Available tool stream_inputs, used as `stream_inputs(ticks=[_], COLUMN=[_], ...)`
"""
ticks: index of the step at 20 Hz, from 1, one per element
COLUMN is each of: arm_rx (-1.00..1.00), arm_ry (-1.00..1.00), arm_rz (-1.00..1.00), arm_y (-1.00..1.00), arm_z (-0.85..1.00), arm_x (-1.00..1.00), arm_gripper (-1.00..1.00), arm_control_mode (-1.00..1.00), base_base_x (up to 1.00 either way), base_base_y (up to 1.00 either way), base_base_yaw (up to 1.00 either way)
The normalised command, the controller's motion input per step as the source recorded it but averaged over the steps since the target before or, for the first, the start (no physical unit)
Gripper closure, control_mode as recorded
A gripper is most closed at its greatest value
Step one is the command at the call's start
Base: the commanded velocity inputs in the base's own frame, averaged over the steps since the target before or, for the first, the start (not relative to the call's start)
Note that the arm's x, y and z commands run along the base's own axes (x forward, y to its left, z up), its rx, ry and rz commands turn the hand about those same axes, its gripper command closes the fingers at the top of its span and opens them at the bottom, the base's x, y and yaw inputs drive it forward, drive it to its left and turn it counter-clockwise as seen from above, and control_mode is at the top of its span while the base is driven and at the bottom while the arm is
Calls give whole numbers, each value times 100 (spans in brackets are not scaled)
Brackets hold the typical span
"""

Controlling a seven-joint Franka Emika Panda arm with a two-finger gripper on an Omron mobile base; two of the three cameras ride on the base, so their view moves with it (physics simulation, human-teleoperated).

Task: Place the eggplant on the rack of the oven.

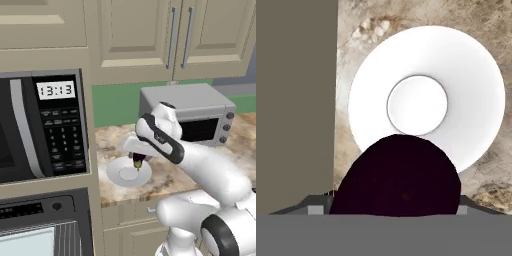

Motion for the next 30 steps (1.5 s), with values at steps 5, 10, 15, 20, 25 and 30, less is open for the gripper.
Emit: stream_inputs(ticks=[5, 10, 15, 20, 25, 30], arm_rx=[-3, -17, -40, -11, -20, -13], arm_ry=[0, 0, 3, -4, -13, -20], arm_rz=[0, -1, 0, 4, 23, 16], arm_y=[-12, -65, 22, 58, 100, 100], arm_z=[58, 19, 22, 0, 0, -16], arm_x=[-72, -54, -60, -83, -51, -29], arm_gripper=[100, 100, 100, 100, 100, 100], arm_control_mode=[-100, -100, -100, -100, -100, -100], base_base_x=[0, 0, 0, 0, 0, 0], base_base_y=[0, 0, 0, 0, 0, 0], base_base_yaw=[0, 0, 0, 0, 0, 0])
